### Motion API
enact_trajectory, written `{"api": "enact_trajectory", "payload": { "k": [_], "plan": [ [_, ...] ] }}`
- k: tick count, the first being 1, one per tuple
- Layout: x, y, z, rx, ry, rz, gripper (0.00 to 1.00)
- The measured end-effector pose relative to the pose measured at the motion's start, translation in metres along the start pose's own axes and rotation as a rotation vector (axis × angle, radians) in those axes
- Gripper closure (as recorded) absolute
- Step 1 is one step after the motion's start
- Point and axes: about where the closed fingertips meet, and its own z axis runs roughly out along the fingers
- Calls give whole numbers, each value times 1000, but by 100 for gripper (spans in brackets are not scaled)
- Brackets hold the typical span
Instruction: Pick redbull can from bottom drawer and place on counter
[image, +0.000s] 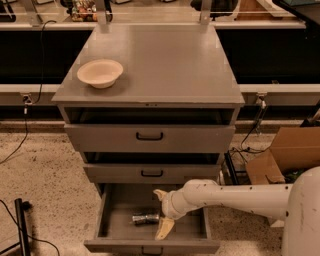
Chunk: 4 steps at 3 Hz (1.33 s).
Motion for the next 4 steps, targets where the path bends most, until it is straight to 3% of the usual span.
{"api": "enact_trajectory", "payload": {
  "k": [2,4],
  "plan": [
    [35,5,52,13,-28,-4,0],
    [74,-3,109,49,-79,71,0]
  ]
}}
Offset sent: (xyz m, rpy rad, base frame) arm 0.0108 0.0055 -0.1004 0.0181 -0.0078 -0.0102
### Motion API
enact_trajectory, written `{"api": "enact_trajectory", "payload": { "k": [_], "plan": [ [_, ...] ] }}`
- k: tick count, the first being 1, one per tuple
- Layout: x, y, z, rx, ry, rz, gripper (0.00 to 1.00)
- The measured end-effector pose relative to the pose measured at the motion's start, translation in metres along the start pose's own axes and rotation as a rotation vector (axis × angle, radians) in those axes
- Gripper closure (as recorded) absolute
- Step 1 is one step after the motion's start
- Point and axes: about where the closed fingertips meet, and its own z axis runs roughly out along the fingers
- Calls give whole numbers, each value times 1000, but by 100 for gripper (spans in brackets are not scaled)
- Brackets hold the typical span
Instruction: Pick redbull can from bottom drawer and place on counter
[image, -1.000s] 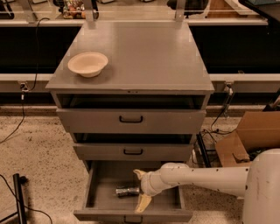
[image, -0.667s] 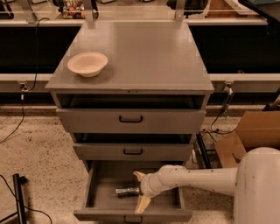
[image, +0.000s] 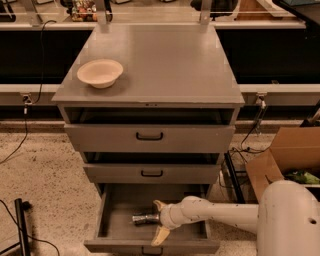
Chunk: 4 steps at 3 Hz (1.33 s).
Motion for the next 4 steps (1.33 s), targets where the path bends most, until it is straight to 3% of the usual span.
{"api": "enact_trajectory", "payload": {
  "k": [1,3,4],
  "plan": [
    [18,-4,22,2,-32,40,0],
    [41,-24,46,-15,-101,117,41],
    [41,-26,47,-22,-107,123,51]
  ]
}}
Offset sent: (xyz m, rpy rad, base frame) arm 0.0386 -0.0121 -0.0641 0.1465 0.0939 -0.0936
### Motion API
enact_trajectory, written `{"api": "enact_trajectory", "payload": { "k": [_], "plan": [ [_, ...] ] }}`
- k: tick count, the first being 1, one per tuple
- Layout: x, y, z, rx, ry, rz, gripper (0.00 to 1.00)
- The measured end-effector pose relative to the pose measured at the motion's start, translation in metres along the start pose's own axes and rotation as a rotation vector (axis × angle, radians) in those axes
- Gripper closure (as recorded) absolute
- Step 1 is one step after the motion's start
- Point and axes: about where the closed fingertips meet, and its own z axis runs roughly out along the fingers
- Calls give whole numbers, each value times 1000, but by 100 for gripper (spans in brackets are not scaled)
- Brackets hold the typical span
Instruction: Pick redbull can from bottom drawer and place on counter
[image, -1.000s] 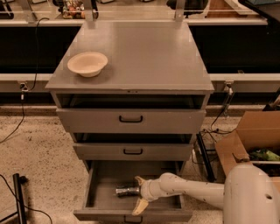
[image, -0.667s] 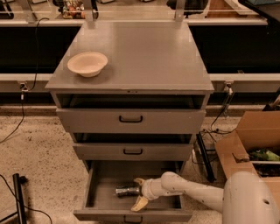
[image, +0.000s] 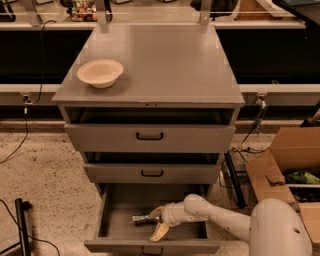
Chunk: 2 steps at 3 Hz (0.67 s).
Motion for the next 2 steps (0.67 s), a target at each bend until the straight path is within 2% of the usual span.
{"api": "enact_trajectory", "payload": {
  "k": [1,2],
  "plan": [
    [-1,0,-1,0,0,0,39],
    [-1,0,-1,0,0,0,22]
  ]
}}
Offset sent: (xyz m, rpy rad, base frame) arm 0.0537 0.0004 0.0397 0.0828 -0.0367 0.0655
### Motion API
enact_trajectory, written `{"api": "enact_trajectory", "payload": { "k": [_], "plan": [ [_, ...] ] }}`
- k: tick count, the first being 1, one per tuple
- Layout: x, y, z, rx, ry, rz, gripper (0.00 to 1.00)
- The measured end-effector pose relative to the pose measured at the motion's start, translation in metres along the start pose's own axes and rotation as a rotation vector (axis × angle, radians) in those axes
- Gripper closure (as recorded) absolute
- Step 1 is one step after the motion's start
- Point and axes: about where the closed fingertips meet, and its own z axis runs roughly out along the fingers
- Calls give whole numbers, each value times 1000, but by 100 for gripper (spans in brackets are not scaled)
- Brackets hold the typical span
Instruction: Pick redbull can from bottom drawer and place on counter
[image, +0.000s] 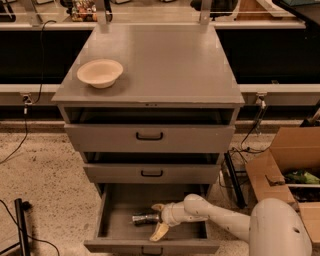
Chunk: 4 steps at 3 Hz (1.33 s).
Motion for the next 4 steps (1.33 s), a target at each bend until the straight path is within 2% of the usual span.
{"api": "enact_trajectory", "payload": {
  "k": [1,2,3,4],
  "plan": [
    [0,0,0,0,0,0,0],
    [0,0,0,0,0,0,0],
    [-6,16,-3,5,20,-35,18],
    [-18,37,-6,17,85,-101,34]
  ]
}}
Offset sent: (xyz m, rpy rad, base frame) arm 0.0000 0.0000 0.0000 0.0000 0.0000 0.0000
